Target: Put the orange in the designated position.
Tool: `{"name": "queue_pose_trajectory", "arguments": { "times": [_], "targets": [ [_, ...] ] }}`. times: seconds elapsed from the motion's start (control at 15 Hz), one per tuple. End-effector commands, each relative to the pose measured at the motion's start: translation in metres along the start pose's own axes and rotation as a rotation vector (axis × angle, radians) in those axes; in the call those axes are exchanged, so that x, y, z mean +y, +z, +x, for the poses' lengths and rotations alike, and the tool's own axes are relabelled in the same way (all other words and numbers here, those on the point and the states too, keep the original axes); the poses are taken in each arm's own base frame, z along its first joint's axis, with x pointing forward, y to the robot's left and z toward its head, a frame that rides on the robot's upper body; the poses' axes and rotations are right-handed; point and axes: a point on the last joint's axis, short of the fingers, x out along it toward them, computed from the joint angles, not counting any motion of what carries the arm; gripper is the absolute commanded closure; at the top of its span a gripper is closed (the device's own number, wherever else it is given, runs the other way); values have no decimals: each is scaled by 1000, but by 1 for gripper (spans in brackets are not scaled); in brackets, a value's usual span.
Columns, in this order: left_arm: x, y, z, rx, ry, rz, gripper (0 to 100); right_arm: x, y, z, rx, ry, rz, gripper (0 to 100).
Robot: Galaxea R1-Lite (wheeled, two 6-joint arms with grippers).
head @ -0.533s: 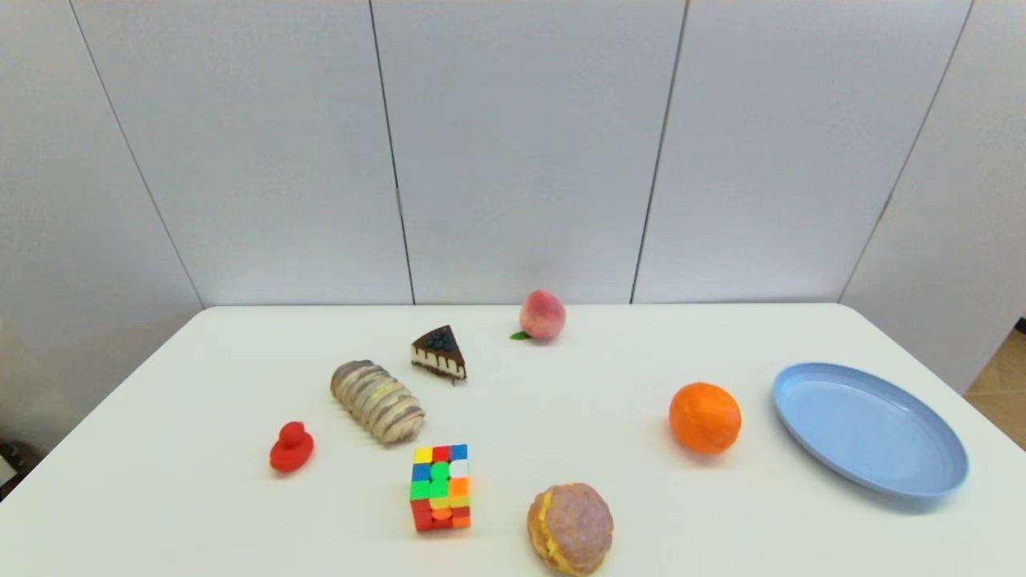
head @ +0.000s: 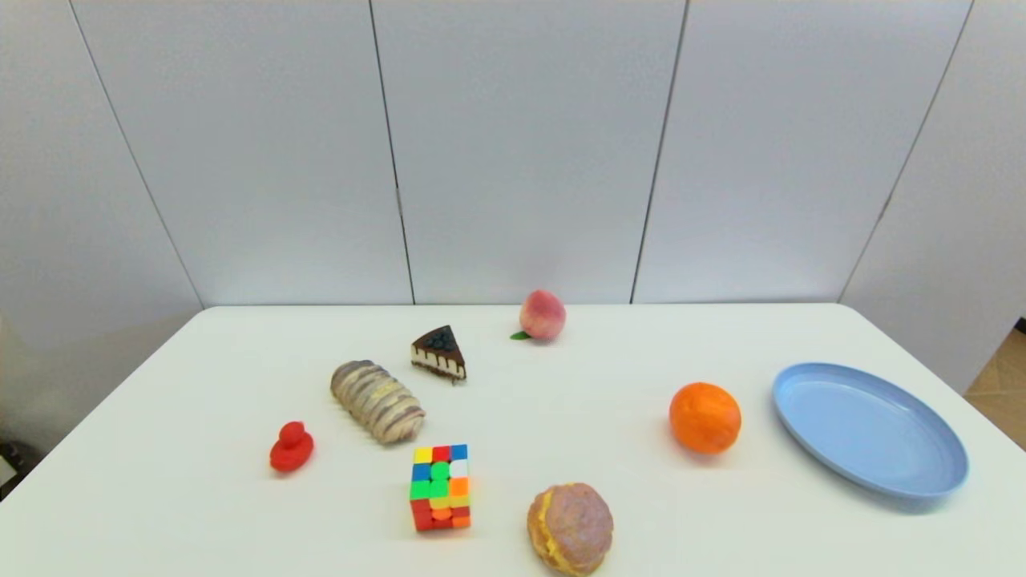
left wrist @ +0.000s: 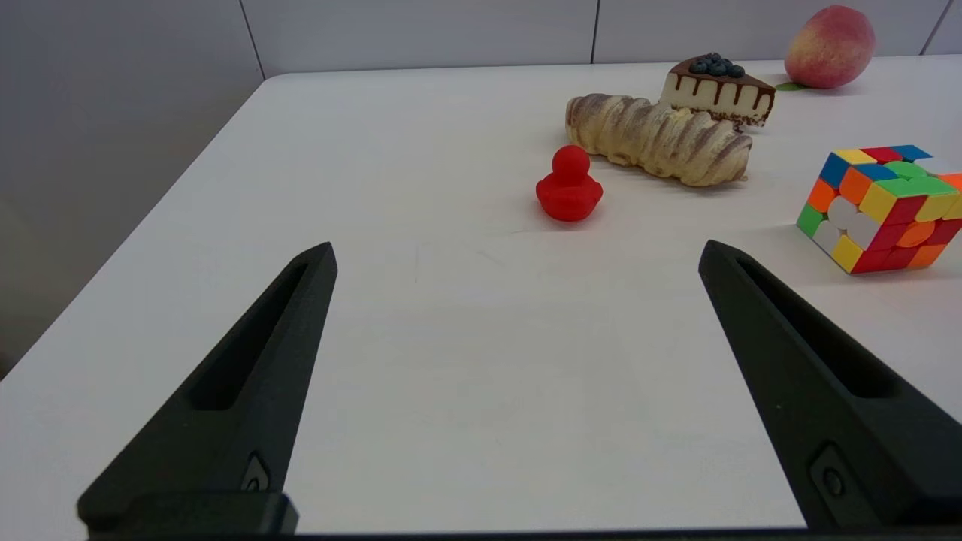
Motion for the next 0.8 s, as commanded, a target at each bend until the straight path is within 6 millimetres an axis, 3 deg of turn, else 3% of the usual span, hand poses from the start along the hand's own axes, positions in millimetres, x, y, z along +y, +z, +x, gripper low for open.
{"name": "queue_pose_trajectory", "arguments": {
  "times": [0.07, 0.8],
  "targets": [
    [0, 0, 0, 1, 0, 0, 0, 0, 0, 0, 1, 1, -1, 0],
    [0, 0, 0, 0, 0, 0, 0, 0, 0, 0, 1, 1, -1, 0]
  ]
}}
